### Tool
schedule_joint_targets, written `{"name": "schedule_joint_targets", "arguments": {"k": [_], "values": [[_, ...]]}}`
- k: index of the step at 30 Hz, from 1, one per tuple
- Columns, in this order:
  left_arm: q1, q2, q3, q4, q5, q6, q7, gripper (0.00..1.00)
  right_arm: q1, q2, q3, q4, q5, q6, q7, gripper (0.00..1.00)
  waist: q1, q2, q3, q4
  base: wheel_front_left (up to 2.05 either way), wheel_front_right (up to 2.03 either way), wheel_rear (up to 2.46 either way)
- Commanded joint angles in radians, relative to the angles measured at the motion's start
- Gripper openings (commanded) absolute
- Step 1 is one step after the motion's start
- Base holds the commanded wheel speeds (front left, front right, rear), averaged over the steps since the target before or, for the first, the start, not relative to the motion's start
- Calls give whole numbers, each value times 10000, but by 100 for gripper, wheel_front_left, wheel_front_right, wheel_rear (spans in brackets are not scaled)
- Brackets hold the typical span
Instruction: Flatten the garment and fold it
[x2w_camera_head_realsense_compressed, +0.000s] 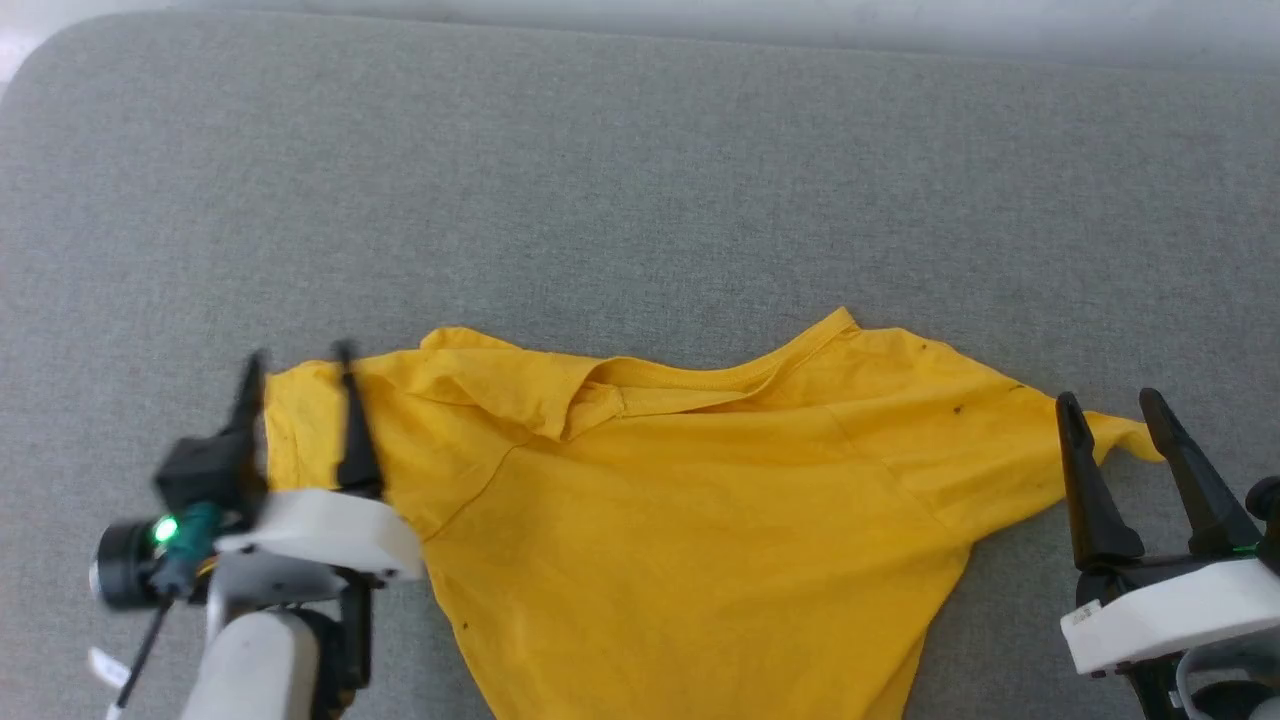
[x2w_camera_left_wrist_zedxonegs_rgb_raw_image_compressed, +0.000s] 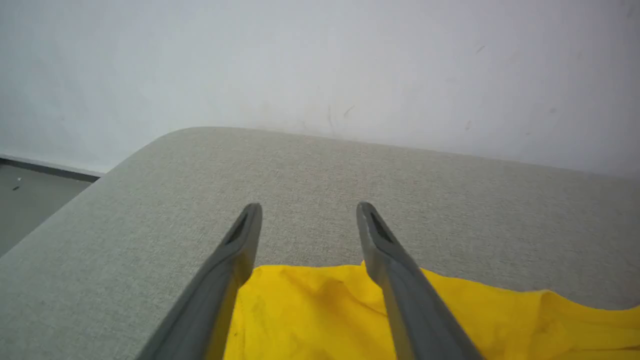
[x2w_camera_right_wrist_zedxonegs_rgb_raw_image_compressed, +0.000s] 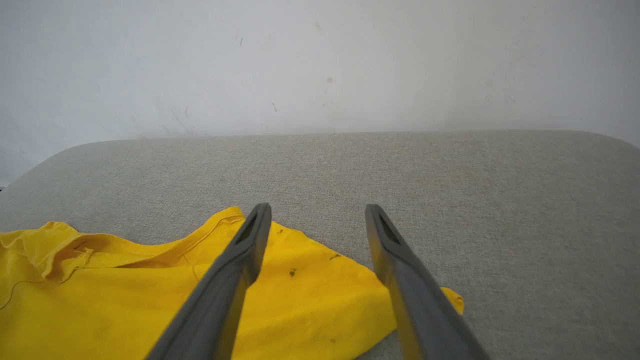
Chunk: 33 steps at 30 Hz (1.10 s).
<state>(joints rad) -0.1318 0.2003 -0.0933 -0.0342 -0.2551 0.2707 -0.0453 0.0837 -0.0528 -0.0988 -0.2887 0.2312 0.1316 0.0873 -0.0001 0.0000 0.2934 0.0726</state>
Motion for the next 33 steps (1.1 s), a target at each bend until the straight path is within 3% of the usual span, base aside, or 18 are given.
{"name": "schedule_joint_targets", "arguments": {"k": [1,7,13,19,24,26,27,33], "values": [[-160,68,-173,-154,165,-151,-16,100,-113,26,-39,5,-8,-9,8,100,1,0,-51,44,0,0,0],[-672,685,-2150,-1228,1029,-1575,1288,100,-129,26,74,-69,-5,-9,60,100,1,0,64,32,0,0,0],[-1282,1138,-3206,-364,1380,-2614,2657,100,-238,26,177,-75,10,-9,70,100,1,0,352,-201,0,0,0],[-1470,1249,-3439,638,1205,-2990,3211,100,-283,26,152,8,44,-9,27,100,1,0,473,-464,0,0,0],[-1619,1215,-3452,1230,1217,-2918,3016,100,-285,26,180,61,54,-9,-6,100,1,0,468,-582,0,0,0],[-1700,1141,-3362,1295,1194,-2783,2780,41,-274,26,165,62,51,-9,-5,100,1,0,453,-599,0,0,0],[-1748,1112,-3327,1299,1192,-2726,2675,0,-266,26,147,54,49,-9,-3,100,1,0,447,-596,0,0,0],[-2148,1158,-3095,1125,1170,-2559,2346,0,-255,26,120,-17,20,-9,30,100,1,0,500,-592,0,0,0]]}}
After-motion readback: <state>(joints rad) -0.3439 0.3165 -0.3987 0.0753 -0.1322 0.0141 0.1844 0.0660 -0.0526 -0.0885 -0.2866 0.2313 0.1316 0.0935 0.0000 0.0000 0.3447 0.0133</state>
